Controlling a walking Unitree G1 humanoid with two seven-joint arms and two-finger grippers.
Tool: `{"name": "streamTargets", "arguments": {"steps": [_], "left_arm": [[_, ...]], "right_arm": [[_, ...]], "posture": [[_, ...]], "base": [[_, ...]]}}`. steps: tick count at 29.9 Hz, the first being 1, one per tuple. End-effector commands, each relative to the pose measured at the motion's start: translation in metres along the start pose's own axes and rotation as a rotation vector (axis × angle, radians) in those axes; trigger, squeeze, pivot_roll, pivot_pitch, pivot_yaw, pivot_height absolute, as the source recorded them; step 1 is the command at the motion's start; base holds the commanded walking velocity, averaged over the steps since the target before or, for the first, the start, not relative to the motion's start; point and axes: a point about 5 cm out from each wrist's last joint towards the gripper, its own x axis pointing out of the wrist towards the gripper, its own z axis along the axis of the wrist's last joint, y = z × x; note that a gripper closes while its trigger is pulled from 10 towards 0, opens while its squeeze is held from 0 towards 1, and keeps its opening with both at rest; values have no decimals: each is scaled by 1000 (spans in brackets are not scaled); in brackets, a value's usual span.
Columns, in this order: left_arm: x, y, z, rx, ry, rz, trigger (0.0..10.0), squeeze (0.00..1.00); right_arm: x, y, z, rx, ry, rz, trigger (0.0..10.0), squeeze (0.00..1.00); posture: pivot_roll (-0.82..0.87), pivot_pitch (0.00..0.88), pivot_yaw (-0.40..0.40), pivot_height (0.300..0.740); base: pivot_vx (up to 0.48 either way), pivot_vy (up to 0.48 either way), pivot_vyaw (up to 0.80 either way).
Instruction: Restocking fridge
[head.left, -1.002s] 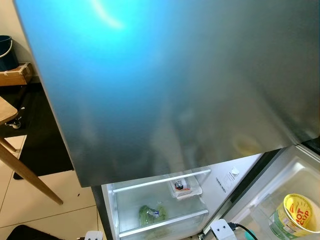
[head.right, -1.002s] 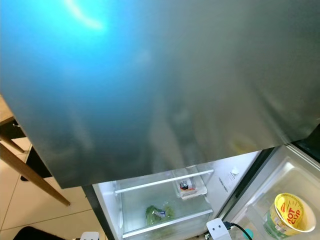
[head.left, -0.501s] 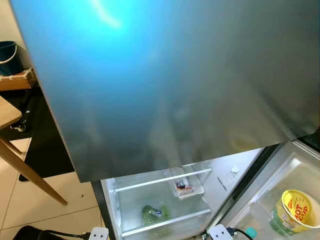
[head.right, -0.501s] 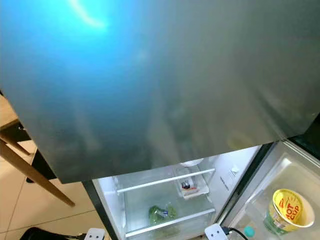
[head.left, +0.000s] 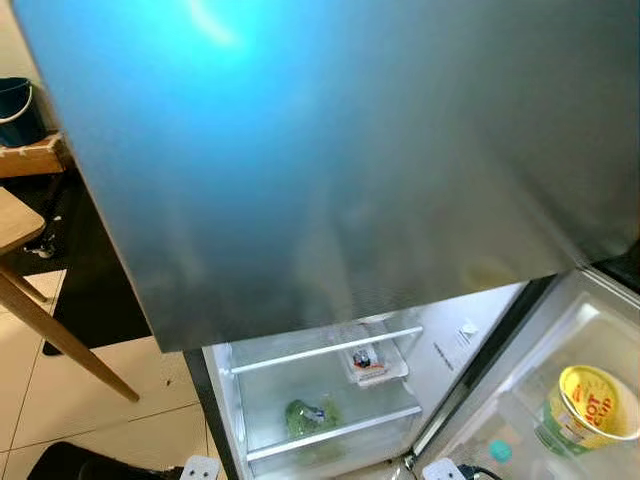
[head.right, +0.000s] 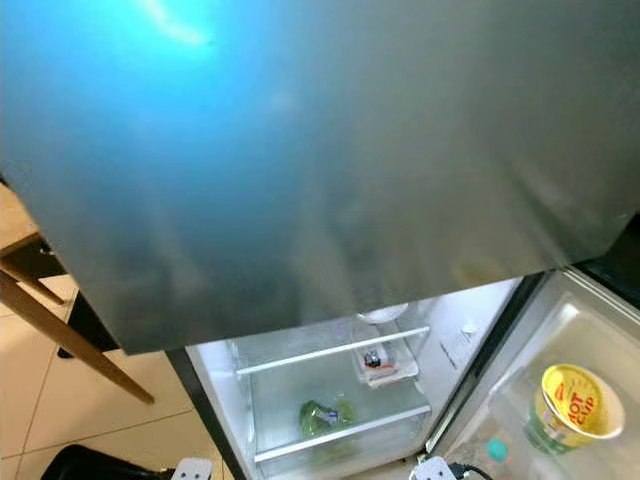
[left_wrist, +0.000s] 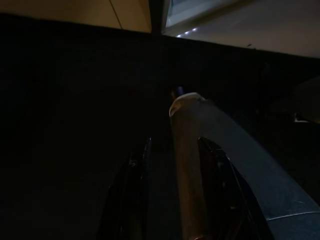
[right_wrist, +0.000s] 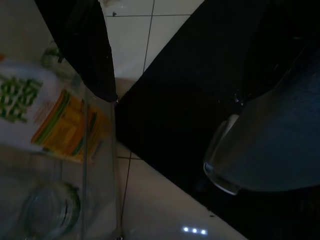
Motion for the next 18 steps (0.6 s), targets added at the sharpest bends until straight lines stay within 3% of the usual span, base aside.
{"name": "streamTargets", "arguments": {"steps": [1,8,18], "left_arm": [[-1,-3,-8,3,31,-6,10000,0],[-1,-1,-9,0,35,-3,10000,0],[-1,-3,-12,8,42,-7,10000,0]], "right_arm": [[0,-3,0,-2,2,-9,10000,0],[1,2,5,-8,-12,3,10000,0],[0,8,-9,2,22,9,10000,0]], "posture": [[-26,0,-17,740],[-28,0,-9,740],[-30,0,-9,740]], "base": [[-334,0,0],[-336,0,0],[-345,0,0]]}}
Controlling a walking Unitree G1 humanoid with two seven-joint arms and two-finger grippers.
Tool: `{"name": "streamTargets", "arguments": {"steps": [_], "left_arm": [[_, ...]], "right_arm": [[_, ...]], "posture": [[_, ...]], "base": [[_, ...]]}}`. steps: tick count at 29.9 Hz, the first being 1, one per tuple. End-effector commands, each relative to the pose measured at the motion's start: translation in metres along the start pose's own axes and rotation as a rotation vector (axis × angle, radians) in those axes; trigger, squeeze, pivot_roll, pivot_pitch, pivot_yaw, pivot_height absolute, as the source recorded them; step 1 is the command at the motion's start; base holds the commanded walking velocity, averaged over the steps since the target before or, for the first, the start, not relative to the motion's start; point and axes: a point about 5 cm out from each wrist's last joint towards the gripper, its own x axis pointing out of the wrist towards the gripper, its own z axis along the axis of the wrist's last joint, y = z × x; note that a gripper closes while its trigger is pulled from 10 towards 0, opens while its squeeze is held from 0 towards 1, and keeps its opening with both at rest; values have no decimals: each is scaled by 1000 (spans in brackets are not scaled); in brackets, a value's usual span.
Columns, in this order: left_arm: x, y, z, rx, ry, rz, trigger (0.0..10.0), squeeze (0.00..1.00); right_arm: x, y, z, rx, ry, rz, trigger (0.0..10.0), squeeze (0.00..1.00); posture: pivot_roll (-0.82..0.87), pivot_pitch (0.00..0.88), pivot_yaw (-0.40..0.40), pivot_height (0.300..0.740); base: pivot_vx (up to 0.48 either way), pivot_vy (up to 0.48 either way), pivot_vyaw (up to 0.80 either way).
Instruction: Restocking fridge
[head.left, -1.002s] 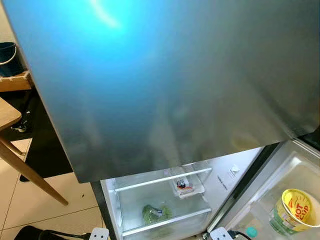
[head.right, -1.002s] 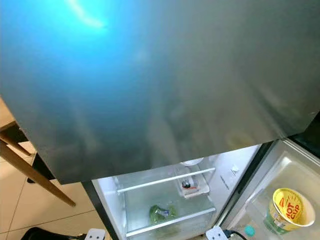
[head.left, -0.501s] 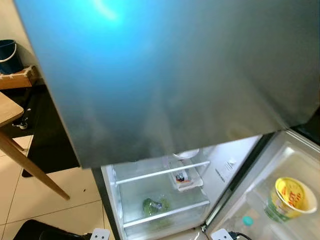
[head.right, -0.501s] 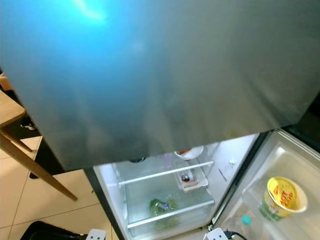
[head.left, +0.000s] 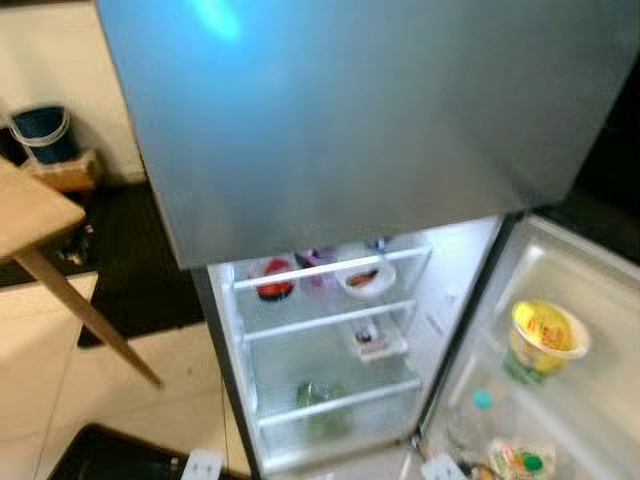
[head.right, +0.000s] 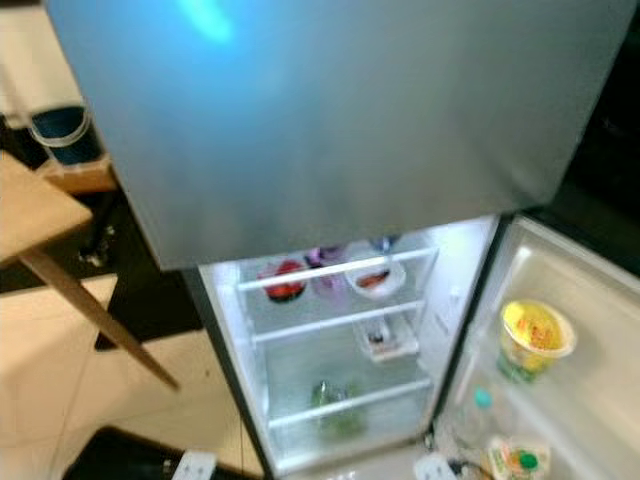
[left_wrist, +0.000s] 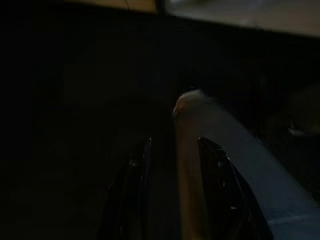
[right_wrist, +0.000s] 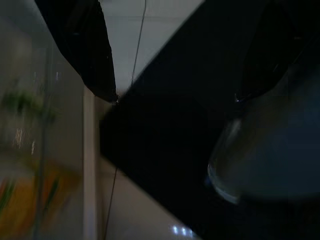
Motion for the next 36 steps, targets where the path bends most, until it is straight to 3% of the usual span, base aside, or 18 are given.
{"name": "streamTargets", "arguments": {"steps": [1,13,22,36], "left_arm": [[-1,-1,-10,2,38,-4,10000,0],[-1,-2,-11,4,39,-8,10000,0],[-1,-3,-8,8,33,-14,10000,0],[0,-4,-6,7,29,-23,10000,0]], "right_arm": [[0,4,-2,2,4,6,10000,0],[1,0,5,-4,-10,-1,10000,0],[-1,-6,-6,-7,7,-5,10000,0],[0,0,2,-9,-3,5,10000,0]], "posture": [[-31,0,-9,740],[-33,0,-7,740],[-33,0,-5,740],[-35,0,0,740]], "base": [[-345,0,0],[-347,0,0],[-347,0,0],[-338,0,0]]}}
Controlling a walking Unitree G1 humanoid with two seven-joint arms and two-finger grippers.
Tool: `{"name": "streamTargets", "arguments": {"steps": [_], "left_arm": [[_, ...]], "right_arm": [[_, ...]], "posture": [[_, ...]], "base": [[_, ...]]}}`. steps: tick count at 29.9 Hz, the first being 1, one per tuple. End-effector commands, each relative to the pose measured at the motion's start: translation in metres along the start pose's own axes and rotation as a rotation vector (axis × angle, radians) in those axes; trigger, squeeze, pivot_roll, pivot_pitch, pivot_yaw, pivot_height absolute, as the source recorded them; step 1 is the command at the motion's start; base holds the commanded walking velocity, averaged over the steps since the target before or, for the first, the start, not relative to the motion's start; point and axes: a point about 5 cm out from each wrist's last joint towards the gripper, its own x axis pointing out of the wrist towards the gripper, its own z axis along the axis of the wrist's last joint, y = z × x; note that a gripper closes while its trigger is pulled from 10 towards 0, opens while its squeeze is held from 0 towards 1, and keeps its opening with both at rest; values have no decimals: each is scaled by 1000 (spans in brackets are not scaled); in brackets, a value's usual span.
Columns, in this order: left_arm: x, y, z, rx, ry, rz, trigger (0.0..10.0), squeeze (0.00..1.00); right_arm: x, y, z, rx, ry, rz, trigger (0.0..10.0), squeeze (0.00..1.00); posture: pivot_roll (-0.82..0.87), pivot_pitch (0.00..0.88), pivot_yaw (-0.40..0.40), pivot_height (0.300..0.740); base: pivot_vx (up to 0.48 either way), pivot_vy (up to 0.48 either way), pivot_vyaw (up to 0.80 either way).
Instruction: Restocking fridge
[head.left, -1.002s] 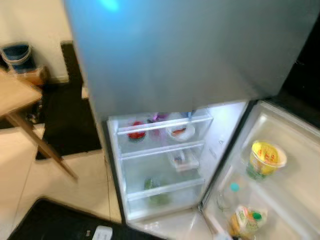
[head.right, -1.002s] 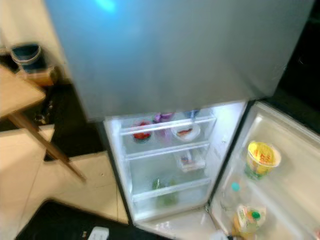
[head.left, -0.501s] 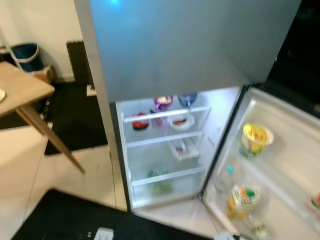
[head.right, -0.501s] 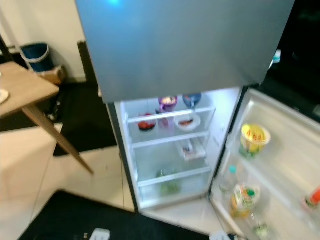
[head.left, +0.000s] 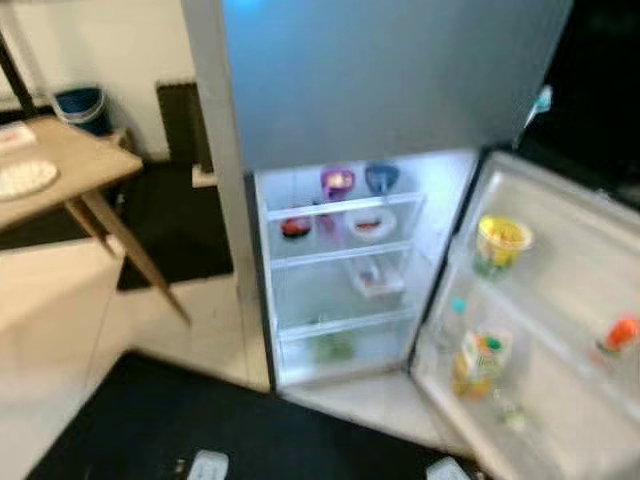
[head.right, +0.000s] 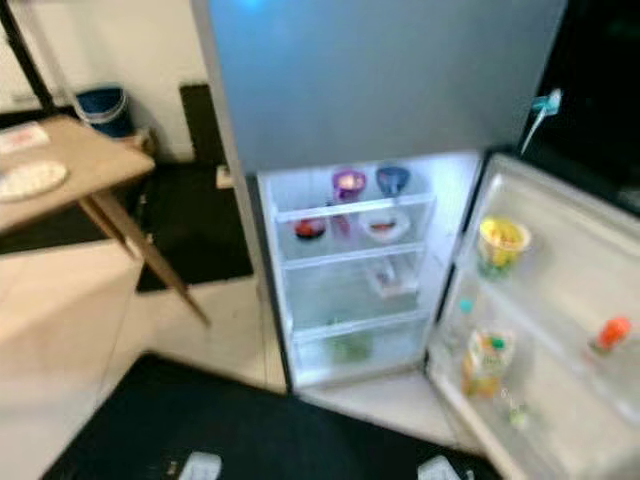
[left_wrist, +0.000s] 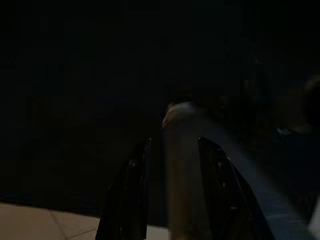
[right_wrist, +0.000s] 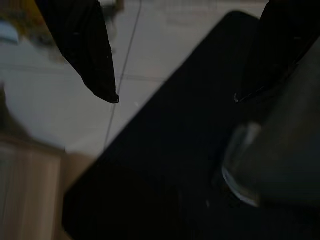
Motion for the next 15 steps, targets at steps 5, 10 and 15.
{"name": "streamTargets", "arguments": {"steps": [5,10,15], "left_arm": [[-1,0,-9,-1,37,-19,10000,0],[-2,0,-9,-36,34,-55,10000,0],[-2,0,-9,-54,32,-69,10000,0]], "right_arm": [[1,6,1,-3,-1,15,10000,0],[1,5,3,-5,-2,14,10000,0],[1,4,5,-7,-4,14,10000,0]], "posture": [[-35,0,1,740],[-34,0,1,740],[-34,0,1,740]], "base": [[0,0,0],[0,0,0],[0,-162,0]]}}
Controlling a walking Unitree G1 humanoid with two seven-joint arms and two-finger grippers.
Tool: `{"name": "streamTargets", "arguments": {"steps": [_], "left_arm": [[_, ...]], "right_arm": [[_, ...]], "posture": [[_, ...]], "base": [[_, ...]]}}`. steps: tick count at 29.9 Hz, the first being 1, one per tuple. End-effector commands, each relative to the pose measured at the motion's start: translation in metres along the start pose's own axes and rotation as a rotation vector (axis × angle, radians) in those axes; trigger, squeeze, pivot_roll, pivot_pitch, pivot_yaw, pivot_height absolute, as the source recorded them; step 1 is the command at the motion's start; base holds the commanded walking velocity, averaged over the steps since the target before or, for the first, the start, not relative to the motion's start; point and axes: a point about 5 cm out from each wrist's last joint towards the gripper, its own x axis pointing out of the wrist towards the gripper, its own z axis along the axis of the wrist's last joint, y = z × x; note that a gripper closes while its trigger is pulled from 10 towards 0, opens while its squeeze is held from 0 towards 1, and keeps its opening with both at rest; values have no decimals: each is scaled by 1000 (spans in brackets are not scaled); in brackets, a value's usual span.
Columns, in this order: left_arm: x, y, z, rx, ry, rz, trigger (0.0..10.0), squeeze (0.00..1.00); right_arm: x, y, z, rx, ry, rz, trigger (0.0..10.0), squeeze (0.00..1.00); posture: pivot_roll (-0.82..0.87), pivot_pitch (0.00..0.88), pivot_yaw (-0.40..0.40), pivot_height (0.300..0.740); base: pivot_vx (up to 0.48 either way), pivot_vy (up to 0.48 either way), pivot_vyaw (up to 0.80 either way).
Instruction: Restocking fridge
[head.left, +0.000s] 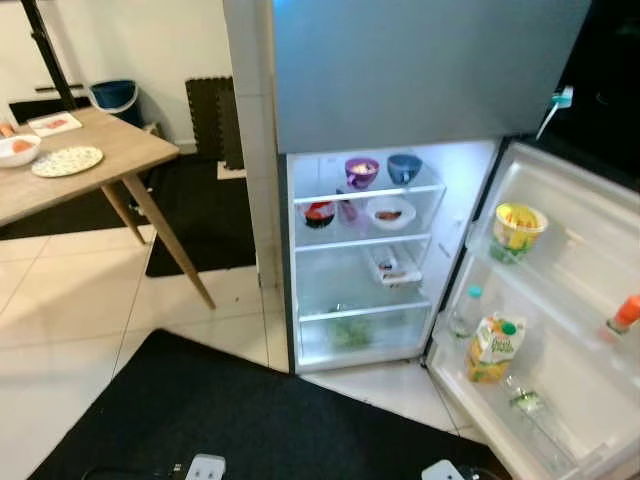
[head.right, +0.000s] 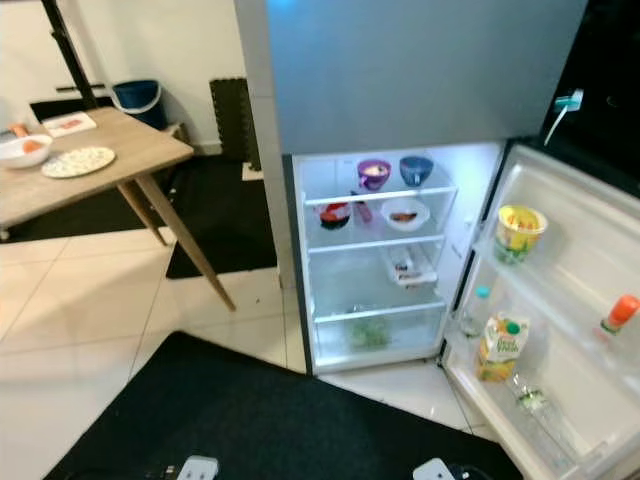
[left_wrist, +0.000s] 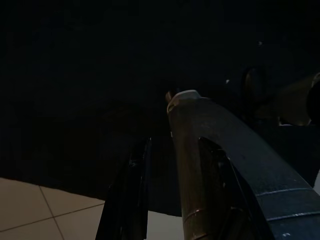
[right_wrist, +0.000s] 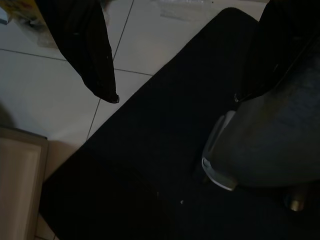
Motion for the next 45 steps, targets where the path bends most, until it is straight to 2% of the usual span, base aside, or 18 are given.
{"name": "streamTargets", "arguments": {"steps": [1,19,28,37,45], "left_arm": [[-1,-1,-8,-23,31,-19,10000,0],[-1,-2,-9,-25,36,-34,10000,0],[-1,-3,-10,-24,37,-6,10000,0],[-1,-1,-12,-33,39,-10,10000,0],[-6,16,-16,-37,41,1,10000,0]], "right_arm": [[0,1,-1,1,5,2,10000,0],[0,-1,5,4,-4,2,10000,0],[-1,-5,-6,16,20,-2,10000,0],[-1,-5,-6,22,24,1,10000,0],[-1,-5,-5,26,25,2,10000,0]], "posture": [[-37,0,2,740],[-42,0,4,740],[-43,0,3,740],[-44,0,2,740],[-44,0,4,740]], "base": [[0,-439,0],[0,-451,0],[0,0,0],[0,0,-678],[0,0,-700]]}}
